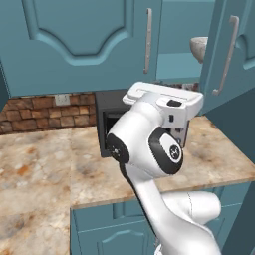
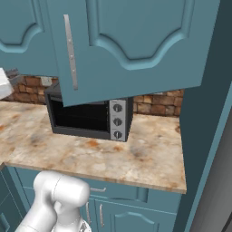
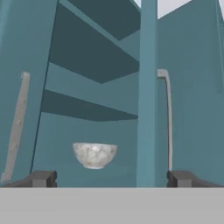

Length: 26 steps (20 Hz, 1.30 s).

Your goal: Move the bowls from the cabinet to the plates on the dining table.

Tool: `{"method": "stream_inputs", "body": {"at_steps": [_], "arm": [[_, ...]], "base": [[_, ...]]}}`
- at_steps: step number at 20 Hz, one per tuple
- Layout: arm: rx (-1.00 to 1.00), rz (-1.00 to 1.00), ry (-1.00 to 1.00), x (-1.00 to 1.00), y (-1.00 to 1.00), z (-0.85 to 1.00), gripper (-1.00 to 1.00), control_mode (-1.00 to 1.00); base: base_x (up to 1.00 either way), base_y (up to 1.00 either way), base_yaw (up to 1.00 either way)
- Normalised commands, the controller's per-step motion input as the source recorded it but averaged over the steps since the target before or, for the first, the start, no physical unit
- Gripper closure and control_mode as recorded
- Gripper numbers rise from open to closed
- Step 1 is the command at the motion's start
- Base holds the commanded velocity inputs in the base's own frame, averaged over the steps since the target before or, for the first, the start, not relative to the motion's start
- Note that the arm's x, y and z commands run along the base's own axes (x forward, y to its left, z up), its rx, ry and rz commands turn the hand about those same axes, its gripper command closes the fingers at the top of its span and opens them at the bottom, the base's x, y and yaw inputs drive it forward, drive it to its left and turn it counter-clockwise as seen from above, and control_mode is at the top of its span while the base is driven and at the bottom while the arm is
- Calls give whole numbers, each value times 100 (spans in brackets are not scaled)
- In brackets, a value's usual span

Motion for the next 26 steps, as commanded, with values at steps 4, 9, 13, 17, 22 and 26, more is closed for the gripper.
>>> {"method": "stream_inputs", "body": {"at_steps": [4, 9, 13, 17, 22, 26], "arm": [[5, 0, 2, 32, -18, 0, -100, -100], [6, 0, 2, 30, -25, 0, -100, -100], [4, 0, 3, 38, -18, 0, -100, -100], [4, 0, 1, 49, -8, -4, -100, -100], [3, 0, 0, 48, -9, -10, -100, -100], [1, 0, 0, 35, -21, -11, -100, -100]], "base": [[0, 0, 0], [0, 0, 0], [0, 0, 0], [0, 0, 0], [0, 0, 0], [0, 0, 0]]}}
